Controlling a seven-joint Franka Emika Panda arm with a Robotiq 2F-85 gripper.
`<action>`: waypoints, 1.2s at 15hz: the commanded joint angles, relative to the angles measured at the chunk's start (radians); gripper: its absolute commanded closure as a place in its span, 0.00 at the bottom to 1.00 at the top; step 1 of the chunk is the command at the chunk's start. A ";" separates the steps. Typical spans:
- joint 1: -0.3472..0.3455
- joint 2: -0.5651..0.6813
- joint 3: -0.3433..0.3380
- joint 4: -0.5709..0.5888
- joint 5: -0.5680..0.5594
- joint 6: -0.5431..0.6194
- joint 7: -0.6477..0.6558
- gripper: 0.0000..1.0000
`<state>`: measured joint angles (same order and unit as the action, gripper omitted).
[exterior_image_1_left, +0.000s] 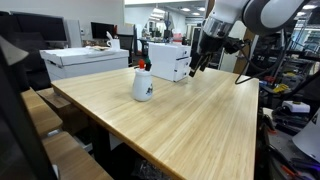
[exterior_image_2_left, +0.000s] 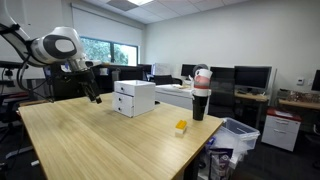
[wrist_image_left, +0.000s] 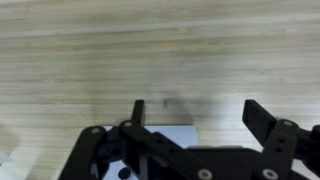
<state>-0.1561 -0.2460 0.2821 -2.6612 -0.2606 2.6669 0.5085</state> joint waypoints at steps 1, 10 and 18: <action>0.059 -0.068 -0.051 0.029 0.028 -0.132 -0.028 0.00; 0.085 -0.069 -0.080 0.066 -0.001 -0.189 0.000 0.00; 0.086 -0.066 -0.117 0.085 0.027 -0.207 -0.041 0.00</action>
<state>-0.0787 -0.3130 0.1780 -2.5887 -0.2593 2.4808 0.5080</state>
